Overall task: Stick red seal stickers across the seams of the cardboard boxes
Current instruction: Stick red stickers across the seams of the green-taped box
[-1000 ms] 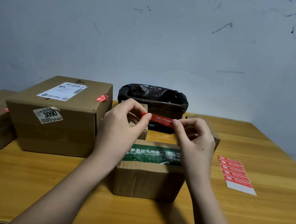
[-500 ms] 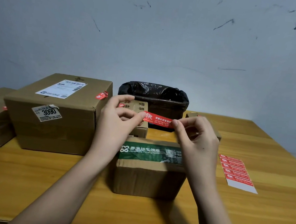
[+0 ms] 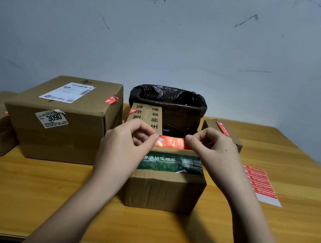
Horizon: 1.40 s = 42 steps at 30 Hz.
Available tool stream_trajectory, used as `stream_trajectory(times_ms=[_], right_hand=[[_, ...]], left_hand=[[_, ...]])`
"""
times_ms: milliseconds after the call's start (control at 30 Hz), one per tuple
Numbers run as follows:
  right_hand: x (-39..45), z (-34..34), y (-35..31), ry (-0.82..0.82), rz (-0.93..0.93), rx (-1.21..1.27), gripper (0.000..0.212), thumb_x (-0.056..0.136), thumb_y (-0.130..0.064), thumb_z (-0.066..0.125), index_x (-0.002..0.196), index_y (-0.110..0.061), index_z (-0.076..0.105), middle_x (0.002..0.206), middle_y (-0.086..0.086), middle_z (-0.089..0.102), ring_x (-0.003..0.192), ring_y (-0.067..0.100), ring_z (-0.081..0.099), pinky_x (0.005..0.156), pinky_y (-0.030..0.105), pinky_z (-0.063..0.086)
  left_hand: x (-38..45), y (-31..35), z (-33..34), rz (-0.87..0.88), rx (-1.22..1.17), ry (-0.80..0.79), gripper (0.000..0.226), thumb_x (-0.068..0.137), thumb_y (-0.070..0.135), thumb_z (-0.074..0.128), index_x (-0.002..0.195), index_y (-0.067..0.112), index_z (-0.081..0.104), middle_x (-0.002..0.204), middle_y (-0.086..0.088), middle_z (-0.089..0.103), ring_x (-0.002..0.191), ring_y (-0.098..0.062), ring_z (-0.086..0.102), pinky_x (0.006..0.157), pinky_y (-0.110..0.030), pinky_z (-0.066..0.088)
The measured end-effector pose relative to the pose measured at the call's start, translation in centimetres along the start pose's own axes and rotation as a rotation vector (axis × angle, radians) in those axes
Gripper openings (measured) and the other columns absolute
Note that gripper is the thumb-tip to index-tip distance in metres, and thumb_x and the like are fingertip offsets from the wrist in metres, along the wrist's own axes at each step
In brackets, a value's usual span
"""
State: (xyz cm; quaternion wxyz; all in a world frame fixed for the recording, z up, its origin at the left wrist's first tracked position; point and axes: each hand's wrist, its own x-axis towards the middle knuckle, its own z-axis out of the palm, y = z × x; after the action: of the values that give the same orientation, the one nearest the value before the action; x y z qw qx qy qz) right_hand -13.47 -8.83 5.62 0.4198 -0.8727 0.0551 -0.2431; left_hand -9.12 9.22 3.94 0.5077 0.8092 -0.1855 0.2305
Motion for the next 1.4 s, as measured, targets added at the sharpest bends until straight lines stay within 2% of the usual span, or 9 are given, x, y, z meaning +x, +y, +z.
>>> stream_trajectory(times_ms=[133,267,400,467,633,833,1000,1200,1400], right_hand=[[-0.1,0.1,0.1,-0.118,0.046,-0.208,0.024,0.088,-0.044,0.06,0.074,-0.024,0.057,0.081,-0.009,0.064,0.083,0.011,0.06,0.075,0.042,0.053],[-0.4,0.4,-0.1,-0.173,0.05,-0.37,0.025,0.091,-0.046,0.056,0.075,-0.027,0.053,0.079,-0.011,0.06,0.077,0.007,0.056,0.059,0.028,0.043],[-0.4,0.7,-0.2,-0.166,0.038,-0.467,0.024,0.091,-0.049,0.055,0.08,-0.028,0.054,0.085,-0.012,0.061,0.078,0.004,0.055,0.055,0.023,0.04],[-0.5,0.8,-0.1,-0.157,0.031,-0.478,0.024,0.091,-0.049,0.055,0.08,-0.028,0.054,0.086,-0.012,0.061,0.078,0.005,0.055,0.055,0.023,0.041],[-0.6,0.9,-0.1,-0.16,0.017,-0.418,0.026,0.089,-0.048,0.057,0.074,-0.027,0.053,0.081,-0.012,0.061,0.074,0.003,0.053,0.054,0.024,0.038],[-0.2,0.9,0.0,-0.138,0.021,-0.385,0.027,0.089,-0.049,0.057,0.075,-0.027,0.054,0.081,-0.012,0.062,0.079,0.007,0.057,0.063,0.031,0.045],[-0.4,1.5,0.1,-0.136,0.002,-0.471,0.028,0.089,-0.051,0.056,0.073,-0.029,0.049,0.083,-0.012,0.059,0.079,0.005,0.055,0.055,0.024,0.042],[-0.6,1.7,0.2,-0.107,-0.043,-0.551,0.026,0.09,-0.054,0.053,0.078,-0.031,0.051,0.088,-0.014,0.055,0.081,0.005,0.052,0.054,0.018,0.037],[-0.6,1.9,0.5,-0.08,-0.082,-0.602,0.025,0.09,-0.055,0.052,0.08,-0.032,0.053,0.092,-0.013,0.056,0.086,0.006,0.054,0.066,0.026,0.049]], left_hand=[[-0.8,0.3,-0.4,0.035,0.25,-0.068,0.005,0.083,0.033,0.069,0.08,0.029,0.066,0.065,0.016,0.06,0.066,-0.001,0.058,0.053,-0.014,0.045],[-0.8,0.8,-0.2,0.045,0.403,-0.165,0.004,0.088,0.034,0.064,0.085,0.031,0.063,0.067,0.015,0.058,0.066,-0.003,0.057,0.062,-0.023,0.053],[-0.9,1.0,0.1,0.11,0.481,-0.175,0.007,0.091,0.034,0.06,0.091,0.029,0.064,0.076,0.015,0.059,0.073,-0.006,0.058,0.069,-0.023,0.053],[-0.9,0.9,0.1,0.116,0.487,-0.185,0.008,0.091,0.034,0.059,0.093,0.028,0.064,0.079,0.016,0.057,0.075,-0.006,0.057,0.07,-0.02,0.051],[-0.2,1.2,-0.3,0.098,0.492,-0.162,0.01,0.09,0.035,0.06,0.083,0.028,0.06,0.081,0.013,0.055,0.073,-0.007,0.053,0.06,-0.017,0.04],[0.2,1.0,-0.3,0.04,0.512,-0.209,0.018,0.09,0.04,0.058,0.078,0.027,0.055,0.082,0.013,0.054,0.069,-0.005,0.049,0.053,-0.013,0.032],[0.4,1.2,0.0,0.09,0.615,-0.242,0.017,0.092,0.04,0.055,0.08,0.028,0.051,0.09,0.009,0.055,0.082,-0.009,0.055,0.073,-0.028,0.05],[0.6,1.2,0.0,0.15,0.667,-0.268,0.015,0.093,0.04,0.054,0.083,0.029,0.051,0.096,0.01,0.055,0.092,-0.01,0.057,0.08,-0.03,0.047],[0.6,0.9,0.4,0.147,0.711,-0.279,0.012,0.095,0.039,0.05,0.087,0.029,0.05,0.108,0.009,0.057,0.106,-0.012,0.056,0.083,-0.031,0.044]])
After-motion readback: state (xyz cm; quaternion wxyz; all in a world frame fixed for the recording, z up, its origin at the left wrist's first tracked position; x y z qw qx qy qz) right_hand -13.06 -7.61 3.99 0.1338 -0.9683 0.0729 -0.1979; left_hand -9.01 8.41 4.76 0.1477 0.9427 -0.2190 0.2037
